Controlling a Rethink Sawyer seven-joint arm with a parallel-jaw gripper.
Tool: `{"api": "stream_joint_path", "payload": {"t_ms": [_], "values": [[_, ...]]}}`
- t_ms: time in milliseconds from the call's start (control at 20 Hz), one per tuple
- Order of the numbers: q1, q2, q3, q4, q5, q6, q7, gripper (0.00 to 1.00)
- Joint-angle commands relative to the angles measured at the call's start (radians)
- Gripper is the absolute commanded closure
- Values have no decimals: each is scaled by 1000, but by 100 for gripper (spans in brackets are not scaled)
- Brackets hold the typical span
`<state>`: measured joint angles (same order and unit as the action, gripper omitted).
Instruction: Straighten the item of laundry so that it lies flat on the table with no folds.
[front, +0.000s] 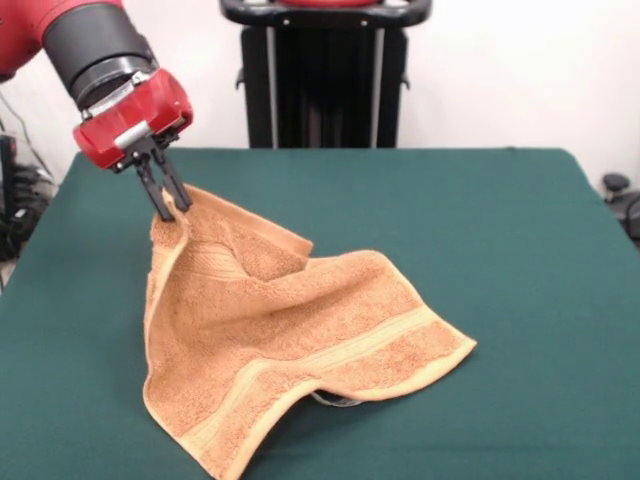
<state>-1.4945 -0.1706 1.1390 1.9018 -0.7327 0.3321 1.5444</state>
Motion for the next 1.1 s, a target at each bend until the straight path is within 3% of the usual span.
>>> {"api": "stream_joint_path", "payload": {"t_ms": [50, 650, 1100], "values": [[9, 118, -55, -88, -32, 205, -344, 100], [-49, 242, -37, -172, -12, 334, -490, 100], [-77, 279, -27, -225, 20, 421, -604, 100]]}}
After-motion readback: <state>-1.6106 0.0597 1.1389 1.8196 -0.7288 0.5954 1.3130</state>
